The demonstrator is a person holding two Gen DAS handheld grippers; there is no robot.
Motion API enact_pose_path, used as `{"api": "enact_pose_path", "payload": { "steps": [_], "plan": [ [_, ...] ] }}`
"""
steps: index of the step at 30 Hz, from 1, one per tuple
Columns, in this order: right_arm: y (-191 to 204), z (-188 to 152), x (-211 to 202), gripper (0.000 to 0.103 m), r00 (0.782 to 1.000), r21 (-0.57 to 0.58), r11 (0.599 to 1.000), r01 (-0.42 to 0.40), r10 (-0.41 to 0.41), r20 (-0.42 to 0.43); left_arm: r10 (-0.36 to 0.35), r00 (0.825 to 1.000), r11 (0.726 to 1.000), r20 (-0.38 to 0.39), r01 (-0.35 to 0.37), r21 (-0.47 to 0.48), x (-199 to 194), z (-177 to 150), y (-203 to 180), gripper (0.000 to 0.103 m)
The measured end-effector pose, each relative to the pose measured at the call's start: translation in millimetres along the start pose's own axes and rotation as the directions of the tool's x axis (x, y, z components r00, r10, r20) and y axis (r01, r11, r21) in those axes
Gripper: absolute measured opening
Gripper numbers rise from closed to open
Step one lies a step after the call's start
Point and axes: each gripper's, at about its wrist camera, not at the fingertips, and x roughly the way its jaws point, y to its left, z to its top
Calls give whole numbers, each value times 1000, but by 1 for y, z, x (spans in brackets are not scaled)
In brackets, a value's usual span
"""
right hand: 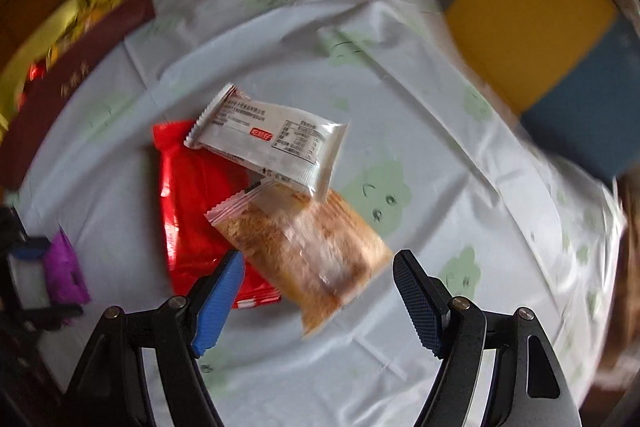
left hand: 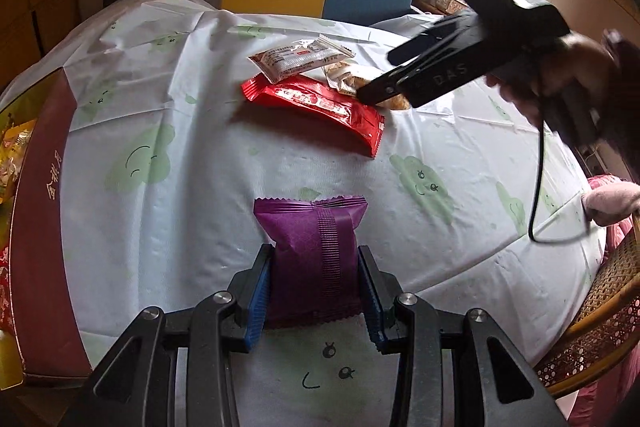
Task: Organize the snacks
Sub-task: 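Lift the purple packet with the left tool while the right tool grasps the clear pastry bag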
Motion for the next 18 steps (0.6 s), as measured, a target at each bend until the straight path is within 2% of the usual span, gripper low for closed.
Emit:
{"api": "enact_pose_path", "payload": {
  "steps": [2, 3, 8, 10, 11, 12, 18],
  "plan": [
    [1, 7, 3, 89, 1000, -74, 997, 19, -20, -11, -5, 1000, 1000, -1, 5, -1, 0, 0, 1, 40],
    [-1, 10, 4, 90, 1000, -84, 996, 11, -12, -16, -8, 1000, 1000, -1, 8, -4, 0, 0, 2, 40],
    [-20, 20, 14, 93, 998, -49, 997, -57, 55, -39, -5, 1000, 1000, 1, 5, -7, 1, 0, 1, 40],
    [-28, 17, 14, 87, 992, 7, 993, -119, 119, -28, -2, 1000, 1000, 2, 2, -11, 1, 0, 0, 40],
    [-30, 13, 12, 74, 990, 29, 990, -136, 137, -19, -1, 1000, 1000, 3, 1, -13, 1, 0, 0, 40],
    [-30, 9, 10, 62, 993, 38, 993, -114, 114, -8, -1, 1000, 1000, 4, 1, -15, 1, 0, 0, 40],
    [-30, -49, -5, 61, 998, 215, 975, -57, 65, -27, 4, 1000, 1000, 14, -4, -17, -1, -2, -1, 40]
  ]
}}
